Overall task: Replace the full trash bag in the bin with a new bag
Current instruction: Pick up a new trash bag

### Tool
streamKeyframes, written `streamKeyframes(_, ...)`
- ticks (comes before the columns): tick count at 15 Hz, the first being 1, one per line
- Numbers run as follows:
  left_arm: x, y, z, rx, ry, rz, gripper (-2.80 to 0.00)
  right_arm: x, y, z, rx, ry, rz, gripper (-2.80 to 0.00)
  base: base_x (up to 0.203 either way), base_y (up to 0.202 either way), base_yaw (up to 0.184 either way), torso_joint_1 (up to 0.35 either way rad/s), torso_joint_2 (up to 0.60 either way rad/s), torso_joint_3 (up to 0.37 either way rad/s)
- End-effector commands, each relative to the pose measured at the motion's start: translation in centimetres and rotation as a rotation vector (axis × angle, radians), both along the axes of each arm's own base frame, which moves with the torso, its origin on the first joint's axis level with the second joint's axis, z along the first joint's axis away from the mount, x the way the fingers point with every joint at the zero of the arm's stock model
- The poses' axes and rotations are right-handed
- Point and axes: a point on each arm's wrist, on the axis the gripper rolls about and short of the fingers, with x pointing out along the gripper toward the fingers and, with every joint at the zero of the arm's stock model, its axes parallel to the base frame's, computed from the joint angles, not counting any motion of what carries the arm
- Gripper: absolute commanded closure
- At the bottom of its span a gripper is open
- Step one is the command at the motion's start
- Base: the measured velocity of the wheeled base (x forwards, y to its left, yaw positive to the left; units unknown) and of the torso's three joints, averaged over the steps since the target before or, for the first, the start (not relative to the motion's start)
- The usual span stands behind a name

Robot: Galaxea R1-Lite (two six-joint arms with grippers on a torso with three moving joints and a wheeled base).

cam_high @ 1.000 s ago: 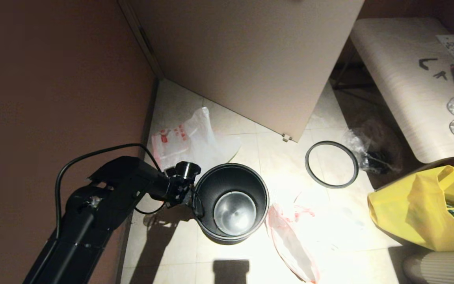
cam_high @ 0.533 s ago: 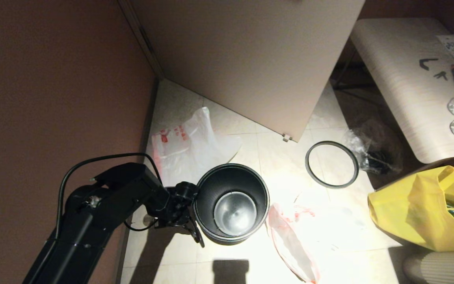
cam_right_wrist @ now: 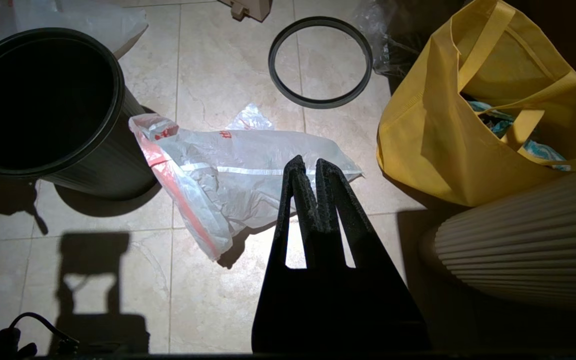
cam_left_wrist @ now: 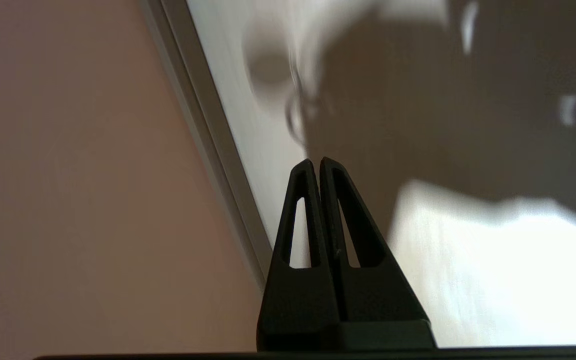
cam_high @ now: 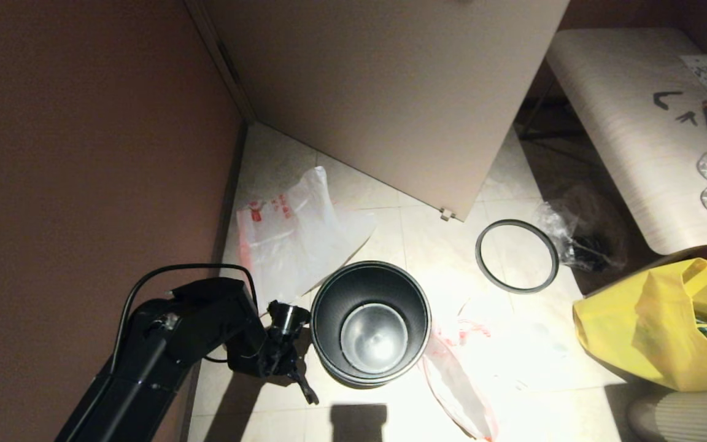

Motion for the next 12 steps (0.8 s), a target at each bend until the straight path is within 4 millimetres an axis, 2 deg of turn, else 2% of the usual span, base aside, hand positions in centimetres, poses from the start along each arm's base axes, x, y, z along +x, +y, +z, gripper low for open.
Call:
streamKeyframes(1,1.8,0.0,-0.9,0.052,-0.031,-0.039,0.0,0.0,0.0,0.0,0.001,0.002,0.0,0.0,0.0,0.0,0.0,0.0,0.0,0.0)
streamKeyframes(4,5.5,0.0,-0.7,0.112,-0.158,-0.035,0.0,0.0,0.0,0.0,0.001,0.002,0.0,0.0,0.0,0.0,0.0,0.0,0.0,0.0)
streamKeyframes(7,6.9,-0.1,0.1,0.138,-0.171,-0.014,0.0,0.0,0.0,0.0,0.0,0.002,0.0,0.0,0.0,0.0,0.0,0.0,0.0,0.0)
streamKeyframes(12,9.2,1.4,-2.2,0.161,-0.171,0.052,0.0,0.0,0.0,0.0,0.001,0.002,0.0,0.0,0.0,0.0,0.0,0.0,0.0,0.0)
